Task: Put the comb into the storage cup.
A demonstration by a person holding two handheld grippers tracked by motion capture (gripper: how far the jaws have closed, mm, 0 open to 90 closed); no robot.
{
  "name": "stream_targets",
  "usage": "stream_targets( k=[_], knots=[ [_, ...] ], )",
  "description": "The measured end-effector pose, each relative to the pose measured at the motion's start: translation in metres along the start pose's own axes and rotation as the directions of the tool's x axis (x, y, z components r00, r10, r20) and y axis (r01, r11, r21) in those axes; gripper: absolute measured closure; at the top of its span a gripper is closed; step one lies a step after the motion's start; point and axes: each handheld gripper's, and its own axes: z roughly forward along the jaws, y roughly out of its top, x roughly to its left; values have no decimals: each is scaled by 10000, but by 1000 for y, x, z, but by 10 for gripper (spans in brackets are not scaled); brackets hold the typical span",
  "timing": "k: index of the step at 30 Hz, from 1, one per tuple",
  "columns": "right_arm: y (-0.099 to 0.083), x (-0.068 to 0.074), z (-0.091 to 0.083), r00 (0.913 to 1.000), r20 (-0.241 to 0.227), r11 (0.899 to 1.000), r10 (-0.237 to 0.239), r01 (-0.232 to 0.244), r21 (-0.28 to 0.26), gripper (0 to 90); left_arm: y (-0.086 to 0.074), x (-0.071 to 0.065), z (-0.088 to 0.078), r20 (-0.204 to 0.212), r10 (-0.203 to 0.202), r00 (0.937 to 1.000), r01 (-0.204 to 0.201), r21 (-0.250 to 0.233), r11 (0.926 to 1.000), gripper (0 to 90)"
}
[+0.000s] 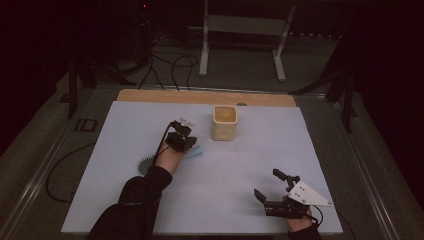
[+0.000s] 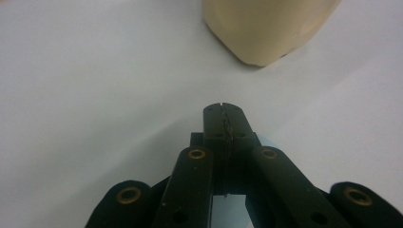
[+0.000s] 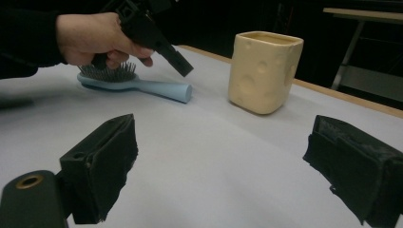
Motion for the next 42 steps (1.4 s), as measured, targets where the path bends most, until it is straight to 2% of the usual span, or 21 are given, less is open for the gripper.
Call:
stream_targets(
  k=[2, 7, 11, 17, 23, 29, 31, 35, 42],
  knots=[
    [0, 1, 0, 10000, -22, 10000, -73, 73, 53, 92, 0, -1, 3, -86, 74, 9999, -73, 139, 9999, 900],
    [0, 1, -1, 9999, -24, 9999, -107, 107, 46, 92, 0, 0, 10, 48, -69, 10000, 67, 524, 9986, 900],
    [0, 0, 0, 10000, -47, 10000, -82, 82, 10, 93, 0, -2, 10, 78, -110, 9999, 104, 646, 9979, 900],
    [1, 1, -1, 10000, -29, 10000, -64, 64, -3, 93, -4, -10, 10, 262, 111, 9996, -133, 865, 9962, 900],
    [1, 1, -1, 10000, -8, 10000, -68, 68, -13, 93, -12, -24, 6, 819, 430, 9957, -517, 1074, 9929, 900],
    [1, 1, -1, 10000, 24, 10000, -60, 60, -10, 93, -25, -37, 0, 1498, 728, 9860, -926, 1303, 9871, 900],
    [1, 1, -1, 10000, 45, 10000, -57, 57, 6, 93, -29, -41, -4, 1563, 946, 9832, -1162, 1349, 9840, 900],
    [1, 1, -1, 10000, 47, 10000, -39, 39, -1, 93, -38, -45, -12, 1840, 963, 9782, -1222, 1346, 9833, 900],
    [1, 0, -1, 9999, 119, 10000, -2, 3, -18, 93, -57, -52, -25, 2292, 1308, 9645, -1675, 1487, 9746, 900]
  ],
)
